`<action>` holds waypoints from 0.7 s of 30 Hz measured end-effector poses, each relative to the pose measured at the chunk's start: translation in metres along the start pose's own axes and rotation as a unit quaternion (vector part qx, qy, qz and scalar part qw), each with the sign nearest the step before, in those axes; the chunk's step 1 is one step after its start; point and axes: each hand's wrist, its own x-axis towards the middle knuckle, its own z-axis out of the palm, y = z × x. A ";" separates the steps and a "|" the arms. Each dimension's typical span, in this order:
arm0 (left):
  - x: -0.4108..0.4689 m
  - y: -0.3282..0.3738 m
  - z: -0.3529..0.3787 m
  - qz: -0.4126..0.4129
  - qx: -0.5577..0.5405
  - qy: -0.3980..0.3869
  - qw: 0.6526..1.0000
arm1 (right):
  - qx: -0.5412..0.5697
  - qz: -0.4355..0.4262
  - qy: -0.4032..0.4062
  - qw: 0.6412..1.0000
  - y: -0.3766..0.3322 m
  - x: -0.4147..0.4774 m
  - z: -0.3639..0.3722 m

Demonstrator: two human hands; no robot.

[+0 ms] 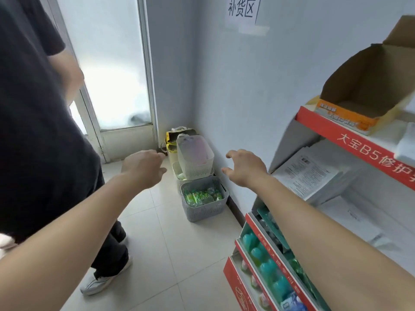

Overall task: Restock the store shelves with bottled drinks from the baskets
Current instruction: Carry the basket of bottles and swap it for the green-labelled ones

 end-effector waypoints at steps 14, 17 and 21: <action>0.222 -0.025 0.112 -0.043 -0.033 -0.079 0.995 | 0.019 0.028 -0.081 0.996 0.038 0.246 0.087; 0.273 -0.034 0.141 -0.040 -0.044 -0.100 0.993 | 0.034 0.044 -0.083 0.995 0.043 0.299 0.108; 0.328 -0.041 0.179 -0.030 -0.060 -0.124 0.990 | 0.039 0.067 -0.100 0.992 0.052 0.355 0.136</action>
